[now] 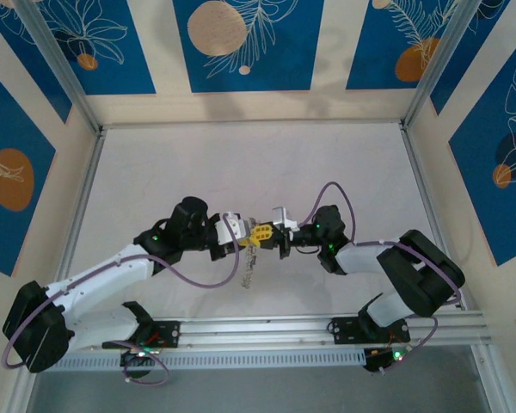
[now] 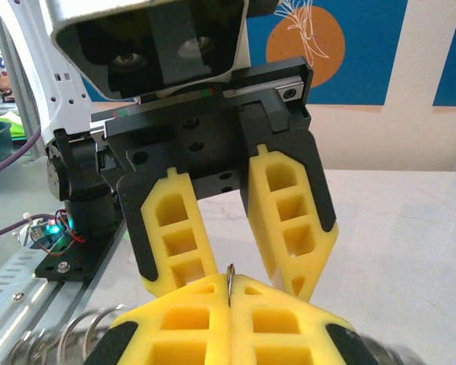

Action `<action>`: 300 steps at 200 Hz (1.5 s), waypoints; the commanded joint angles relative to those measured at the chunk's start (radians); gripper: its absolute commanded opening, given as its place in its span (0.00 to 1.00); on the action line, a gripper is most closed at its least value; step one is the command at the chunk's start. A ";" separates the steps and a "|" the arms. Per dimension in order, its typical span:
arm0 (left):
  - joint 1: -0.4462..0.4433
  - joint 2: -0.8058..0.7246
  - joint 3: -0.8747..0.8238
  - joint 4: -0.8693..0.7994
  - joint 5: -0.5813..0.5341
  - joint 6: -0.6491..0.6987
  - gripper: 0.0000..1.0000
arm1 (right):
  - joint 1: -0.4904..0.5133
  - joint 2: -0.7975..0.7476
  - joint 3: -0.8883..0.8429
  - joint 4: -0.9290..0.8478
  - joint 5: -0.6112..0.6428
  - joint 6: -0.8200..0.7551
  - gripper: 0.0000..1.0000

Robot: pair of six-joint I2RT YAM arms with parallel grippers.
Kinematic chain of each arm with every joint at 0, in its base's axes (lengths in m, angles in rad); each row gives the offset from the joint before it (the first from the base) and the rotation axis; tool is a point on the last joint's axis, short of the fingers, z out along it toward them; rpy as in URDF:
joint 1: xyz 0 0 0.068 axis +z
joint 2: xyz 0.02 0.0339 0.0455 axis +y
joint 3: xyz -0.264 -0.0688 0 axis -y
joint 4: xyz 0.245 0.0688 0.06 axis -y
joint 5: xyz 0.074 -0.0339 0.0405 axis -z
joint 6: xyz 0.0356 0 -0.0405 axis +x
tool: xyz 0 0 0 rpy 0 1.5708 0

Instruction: Put the keys on the keyring

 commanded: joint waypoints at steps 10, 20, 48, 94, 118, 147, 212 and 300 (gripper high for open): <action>0.008 -0.045 0.036 -0.066 0.008 0.050 0.31 | 0.006 0.005 0.004 0.009 -0.007 -0.039 0.00; 0.009 -0.063 0.030 -0.078 0.005 0.053 0.34 | 0.006 0.005 0.003 0.009 -0.008 -0.039 0.00; 0.010 -0.093 0.022 -0.094 -0.009 0.059 0.36 | 0.006 0.006 0.006 0.012 -0.019 -0.038 0.00; 0.009 -0.047 0.035 -0.053 0.017 0.017 0.30 | 0.006 0.009 0.020 0.018 -0.025 -0.034 0.00; 0.010 -0.018 0.046 -0.042 0.029 0.012 0.25 | 0.006 0.005 0.020 0.017 -0.025 -0.033 0.00; 0.009 -0.001 0.060 -0.030 0.052 -0.003 0.22 | 0.007 0.005 0.016 0.014 -0.027 -0.036 0.00; 0.009 0.009 0.082 -0.041 0.052 0.010 0.14 | 0.009 0.006 0.012 -0.001 -0.032 -0.055 0.00; 0.010 0.005 0.092 -0.067 0.066 0.031 0.08 | 0.009 0.012 0.003 -0.005 -0.024 -0.062 0.00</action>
